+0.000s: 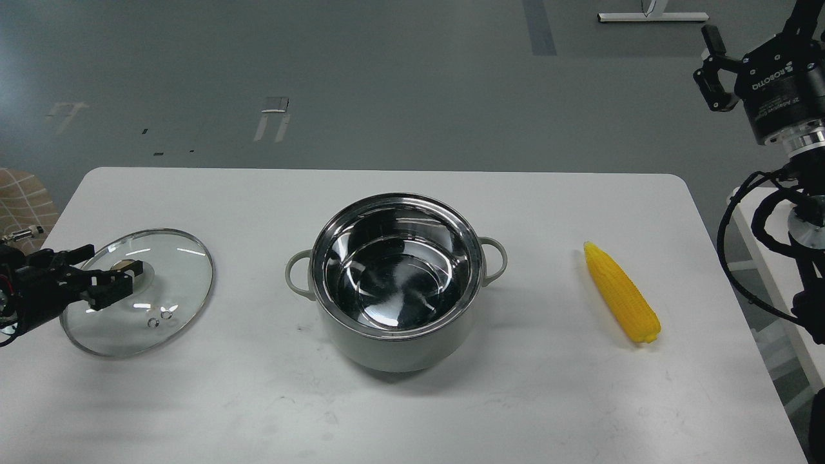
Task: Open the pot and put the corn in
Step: 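Release the lid, raise the left gripper, move the right gripper toward the corn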
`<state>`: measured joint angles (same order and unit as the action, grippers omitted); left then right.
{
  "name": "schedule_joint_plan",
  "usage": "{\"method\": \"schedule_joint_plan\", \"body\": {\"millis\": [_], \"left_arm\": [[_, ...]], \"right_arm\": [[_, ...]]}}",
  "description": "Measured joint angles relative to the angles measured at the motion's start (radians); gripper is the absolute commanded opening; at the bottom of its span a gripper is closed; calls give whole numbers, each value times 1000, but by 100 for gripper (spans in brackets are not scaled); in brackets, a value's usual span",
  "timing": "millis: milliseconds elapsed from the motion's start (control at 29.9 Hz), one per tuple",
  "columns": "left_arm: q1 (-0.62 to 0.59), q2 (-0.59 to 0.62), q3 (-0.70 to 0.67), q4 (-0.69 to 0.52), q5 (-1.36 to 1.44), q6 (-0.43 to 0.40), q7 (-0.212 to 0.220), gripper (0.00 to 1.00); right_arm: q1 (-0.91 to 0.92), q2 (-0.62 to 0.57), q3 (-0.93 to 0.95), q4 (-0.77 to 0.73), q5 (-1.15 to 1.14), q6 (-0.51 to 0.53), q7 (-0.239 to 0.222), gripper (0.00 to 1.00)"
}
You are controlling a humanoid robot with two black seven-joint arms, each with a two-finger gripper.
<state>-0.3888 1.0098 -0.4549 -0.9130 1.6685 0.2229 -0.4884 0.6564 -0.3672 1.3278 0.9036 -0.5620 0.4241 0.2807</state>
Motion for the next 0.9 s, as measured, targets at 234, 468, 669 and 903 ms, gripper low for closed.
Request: {"method": "schedule_joint_plan", "body": {"millis": [234, 468, 669, 903], "left_arm": [[-268, -23, -29, -140, -210, -7, 0, 94], [-511, -197, -30, -139, -677, -40, 0, 94], [-598, -254, -56, -135, -1112, -111, 0, 94], [-565, -267, -255, -125, -1362, -341, 0, 95]], "right_arm": [[-89, -59, -16, 135, -65, -8, -3, 100], [-135, -117, -17, 233, -423, -29, -3, 100], [-200, -154, -16, 321, -713, -34, -3, 100], [-298, -202, -16, 406, -1144, -35, -2, 100]]}}
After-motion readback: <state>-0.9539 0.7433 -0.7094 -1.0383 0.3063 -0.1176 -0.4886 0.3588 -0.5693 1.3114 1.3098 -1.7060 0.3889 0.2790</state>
